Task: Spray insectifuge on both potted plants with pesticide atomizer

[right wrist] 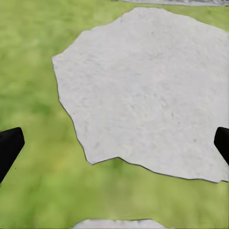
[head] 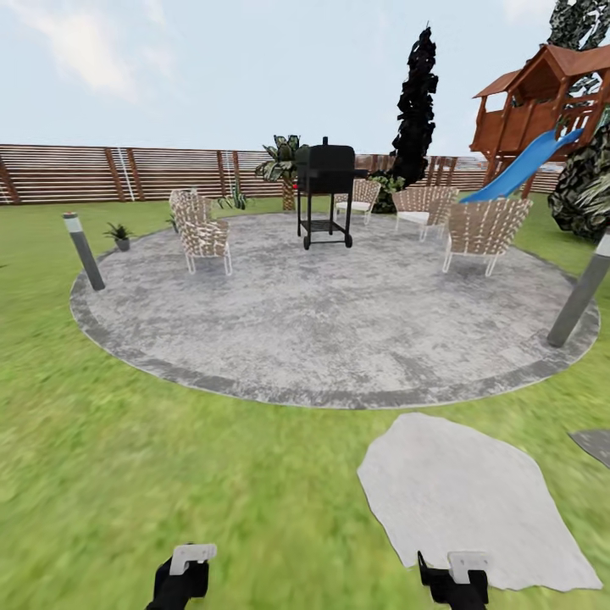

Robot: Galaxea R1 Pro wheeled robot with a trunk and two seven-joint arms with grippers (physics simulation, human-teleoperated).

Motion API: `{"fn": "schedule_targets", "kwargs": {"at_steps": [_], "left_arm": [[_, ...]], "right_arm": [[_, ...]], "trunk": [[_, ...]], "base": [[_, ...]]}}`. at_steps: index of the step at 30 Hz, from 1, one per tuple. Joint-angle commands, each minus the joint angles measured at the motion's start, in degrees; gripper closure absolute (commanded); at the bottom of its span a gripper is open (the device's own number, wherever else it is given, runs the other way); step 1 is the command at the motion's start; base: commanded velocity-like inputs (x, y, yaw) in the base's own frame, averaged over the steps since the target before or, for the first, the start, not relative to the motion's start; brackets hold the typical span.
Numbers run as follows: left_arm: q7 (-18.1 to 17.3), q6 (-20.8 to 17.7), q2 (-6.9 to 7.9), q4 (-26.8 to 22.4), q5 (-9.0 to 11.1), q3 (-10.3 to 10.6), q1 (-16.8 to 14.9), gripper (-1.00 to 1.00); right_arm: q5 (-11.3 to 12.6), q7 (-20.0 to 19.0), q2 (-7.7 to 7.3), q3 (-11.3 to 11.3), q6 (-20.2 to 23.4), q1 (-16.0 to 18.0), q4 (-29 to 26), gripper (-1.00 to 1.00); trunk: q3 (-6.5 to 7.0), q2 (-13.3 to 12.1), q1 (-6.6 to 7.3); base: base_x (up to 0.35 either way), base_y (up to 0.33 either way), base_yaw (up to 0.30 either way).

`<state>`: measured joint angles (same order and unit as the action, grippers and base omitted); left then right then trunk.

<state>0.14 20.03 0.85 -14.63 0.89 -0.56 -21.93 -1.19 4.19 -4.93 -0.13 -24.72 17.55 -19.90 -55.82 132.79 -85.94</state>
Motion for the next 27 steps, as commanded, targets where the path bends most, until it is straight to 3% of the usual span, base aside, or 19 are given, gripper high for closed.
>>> {"fn": "schedule_targets", "kwargs": {"at_steps": [1, 27], "left_arm": [[0.03, 0.19, 0.01, 0.04, 0.08, -0.04, -0.04, 1.00], [0.03, 0.14, 0.12, 0.51, 0.13, -0.06, -0.04, 1.00]], "right_arm": [[-0.13, 0.19, 0.00, 0.00, -0.16, 0.03, 0.04, -1.00], [-0.22, 0.12, -0.08, 0.01, -0.16, 0.03, 0.05, -1.00]], "trunk": [[-0.05, 0.02, -0.02], [-0.05, 0.02, -0.02]], "base": [[0.339, 0.000, 0.000], [0.339, 0.000, 0.000]]}}
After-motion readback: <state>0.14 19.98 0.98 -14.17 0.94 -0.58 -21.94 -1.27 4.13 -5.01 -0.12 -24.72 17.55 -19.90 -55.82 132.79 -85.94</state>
